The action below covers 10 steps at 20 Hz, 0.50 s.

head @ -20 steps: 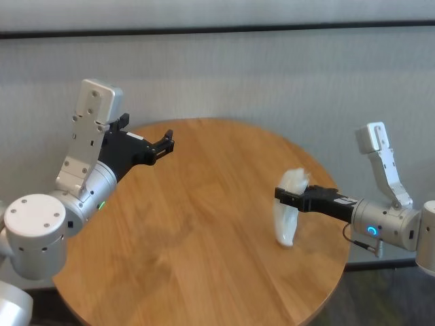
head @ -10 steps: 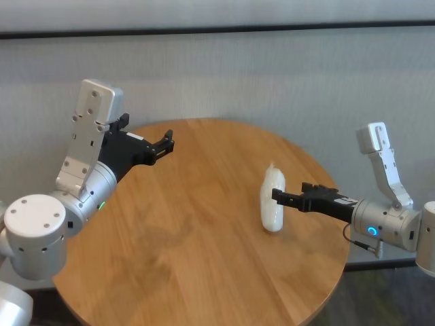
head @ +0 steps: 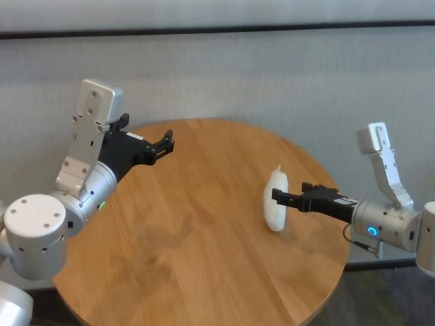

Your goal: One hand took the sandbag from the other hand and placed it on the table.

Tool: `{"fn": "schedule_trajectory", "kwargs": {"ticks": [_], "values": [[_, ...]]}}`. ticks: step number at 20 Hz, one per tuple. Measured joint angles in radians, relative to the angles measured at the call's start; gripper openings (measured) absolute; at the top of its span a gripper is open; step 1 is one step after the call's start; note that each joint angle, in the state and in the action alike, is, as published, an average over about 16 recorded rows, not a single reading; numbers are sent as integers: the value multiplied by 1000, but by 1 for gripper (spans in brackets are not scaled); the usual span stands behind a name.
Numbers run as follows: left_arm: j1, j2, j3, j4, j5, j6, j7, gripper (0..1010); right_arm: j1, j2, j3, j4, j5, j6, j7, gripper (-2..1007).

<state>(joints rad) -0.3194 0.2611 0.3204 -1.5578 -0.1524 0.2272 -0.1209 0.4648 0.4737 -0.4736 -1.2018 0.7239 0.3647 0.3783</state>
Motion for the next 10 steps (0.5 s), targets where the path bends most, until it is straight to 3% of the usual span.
{"fn": "schedule_trajectory", "kwargs": {"ticks": [6,10], "values": [[5,16,6,6,-4,-16,9,1000,-9,4,1,-7,-14,-16,-18,1002],[19,55,21,23,-16,-55,27,1000,-32,15,3,-26,-55,-59,-58,1002]]}}
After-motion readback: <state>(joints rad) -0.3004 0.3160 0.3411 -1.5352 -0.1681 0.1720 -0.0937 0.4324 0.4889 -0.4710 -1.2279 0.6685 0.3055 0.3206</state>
